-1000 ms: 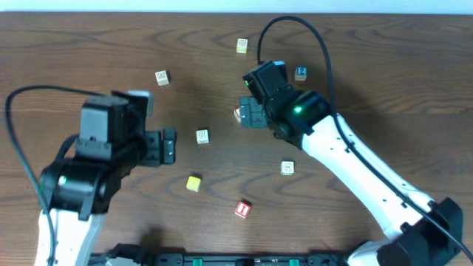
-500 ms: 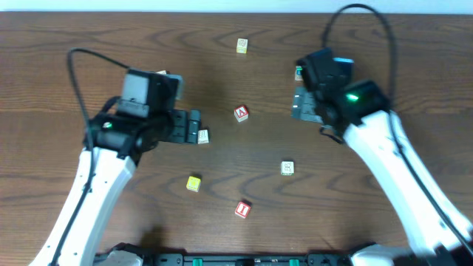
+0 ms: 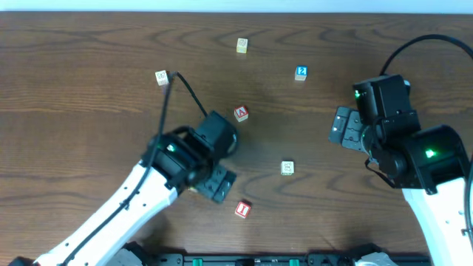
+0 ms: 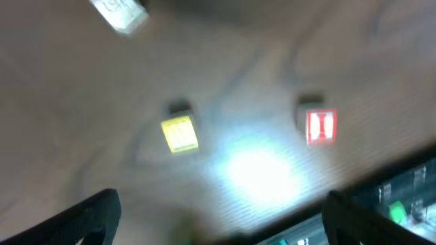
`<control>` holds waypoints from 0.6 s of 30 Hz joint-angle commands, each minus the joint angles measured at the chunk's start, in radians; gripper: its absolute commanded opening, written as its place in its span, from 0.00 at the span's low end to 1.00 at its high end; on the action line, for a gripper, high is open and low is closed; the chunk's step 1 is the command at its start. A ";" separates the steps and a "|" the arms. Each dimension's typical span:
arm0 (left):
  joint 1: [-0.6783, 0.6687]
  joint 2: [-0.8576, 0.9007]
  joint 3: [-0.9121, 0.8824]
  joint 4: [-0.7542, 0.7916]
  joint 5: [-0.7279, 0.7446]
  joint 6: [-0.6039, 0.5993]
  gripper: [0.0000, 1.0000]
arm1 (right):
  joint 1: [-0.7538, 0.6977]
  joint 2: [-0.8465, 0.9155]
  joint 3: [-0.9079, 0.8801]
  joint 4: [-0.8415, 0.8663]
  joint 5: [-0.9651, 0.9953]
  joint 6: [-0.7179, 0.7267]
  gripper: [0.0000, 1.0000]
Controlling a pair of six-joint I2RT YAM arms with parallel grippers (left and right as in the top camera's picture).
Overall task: Spell out Ai2
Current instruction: 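Reach the left gripper down to the red I block and grasp it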
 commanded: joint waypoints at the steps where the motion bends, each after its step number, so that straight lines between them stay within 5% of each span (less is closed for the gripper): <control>1: -0.071 -0.003 0.001 -0.066 0.046 -0.008 0.95 | -0.010 -0.014 0.012 -0.008 0.004 -0.011 0.99; 8: -0.196 -0.076 0.032 -0.122 0.134 -0.032 0.95 | -0.010 -0.014 0.012 -0.016 0.004 -0.011 0.99; 18: -0.268 -0.446 0.036 -0.223 0.120 -0.098 0.95 | -0.010 -0.014 0.012 -0.028 0.004 -0.011 0.99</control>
